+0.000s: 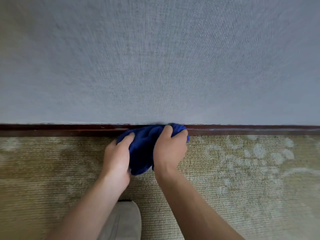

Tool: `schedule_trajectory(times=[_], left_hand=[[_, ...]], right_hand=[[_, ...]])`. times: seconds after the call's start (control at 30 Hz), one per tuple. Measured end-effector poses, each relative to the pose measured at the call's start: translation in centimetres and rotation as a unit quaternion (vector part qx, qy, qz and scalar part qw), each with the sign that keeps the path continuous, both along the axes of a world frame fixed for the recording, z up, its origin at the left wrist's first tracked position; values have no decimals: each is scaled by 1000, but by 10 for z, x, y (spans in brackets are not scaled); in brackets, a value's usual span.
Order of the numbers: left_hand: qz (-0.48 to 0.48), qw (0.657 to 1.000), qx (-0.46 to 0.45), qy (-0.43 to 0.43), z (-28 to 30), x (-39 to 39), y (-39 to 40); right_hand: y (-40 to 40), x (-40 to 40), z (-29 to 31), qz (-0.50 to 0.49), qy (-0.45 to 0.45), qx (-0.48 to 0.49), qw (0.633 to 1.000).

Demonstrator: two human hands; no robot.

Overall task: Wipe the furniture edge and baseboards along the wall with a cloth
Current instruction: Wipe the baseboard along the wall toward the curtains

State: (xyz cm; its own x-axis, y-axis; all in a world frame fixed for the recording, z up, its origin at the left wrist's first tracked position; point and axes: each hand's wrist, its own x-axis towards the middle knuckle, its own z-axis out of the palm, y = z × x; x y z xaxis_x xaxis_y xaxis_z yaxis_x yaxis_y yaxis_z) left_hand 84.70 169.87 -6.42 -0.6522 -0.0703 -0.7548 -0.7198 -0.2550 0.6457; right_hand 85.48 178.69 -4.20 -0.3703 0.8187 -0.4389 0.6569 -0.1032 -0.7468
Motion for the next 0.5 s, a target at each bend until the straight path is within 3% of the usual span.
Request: schedule_trajectory(times=[0.23,0.43,0.5], left_hand=[[64,998,-4,-13,-19,1,-39],[12,999,-16,37,-8,-5,-23],[41,998,-30,32,-5,-4,-31]], right_hand=[[-31,-10,0,230,-62,-61,969],[-8,-5,7,84,-46,-58,994],[-25,-11,7,98,-57,-82,990]])
